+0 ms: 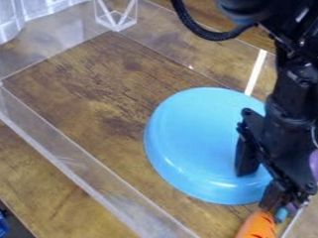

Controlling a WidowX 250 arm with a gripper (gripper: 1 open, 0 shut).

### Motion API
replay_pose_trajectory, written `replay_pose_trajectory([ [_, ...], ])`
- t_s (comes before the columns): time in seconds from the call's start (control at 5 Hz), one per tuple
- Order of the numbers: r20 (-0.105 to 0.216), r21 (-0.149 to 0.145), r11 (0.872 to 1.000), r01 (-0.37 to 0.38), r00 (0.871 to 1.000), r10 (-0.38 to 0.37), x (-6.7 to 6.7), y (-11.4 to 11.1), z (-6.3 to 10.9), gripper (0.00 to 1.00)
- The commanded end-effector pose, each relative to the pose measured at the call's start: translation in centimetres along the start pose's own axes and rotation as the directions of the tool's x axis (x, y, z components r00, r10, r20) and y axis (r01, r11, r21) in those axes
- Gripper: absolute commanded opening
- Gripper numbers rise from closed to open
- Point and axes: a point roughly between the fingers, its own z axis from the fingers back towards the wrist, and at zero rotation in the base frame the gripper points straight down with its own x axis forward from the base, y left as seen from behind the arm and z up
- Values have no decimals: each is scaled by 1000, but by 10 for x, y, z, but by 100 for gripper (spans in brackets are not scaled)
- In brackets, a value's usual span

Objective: Move the carrot to the right side

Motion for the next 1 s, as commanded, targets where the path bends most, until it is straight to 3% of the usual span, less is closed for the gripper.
replay_pose_trajectory([
  [0.0, 13, -3, 998, -55, 998, 55, 2, 7, 2, 100],
  [0.2, 14, 0, 995, -96, 995, 96, 3, 14, 4, 100],
  [0.6, 13, 17, 969, -245, 969, 245, 11, 13, 11, 100],
  [0.8, 15, 11, 974, -224, 974, 224, -4, 21, 8, 100],
])
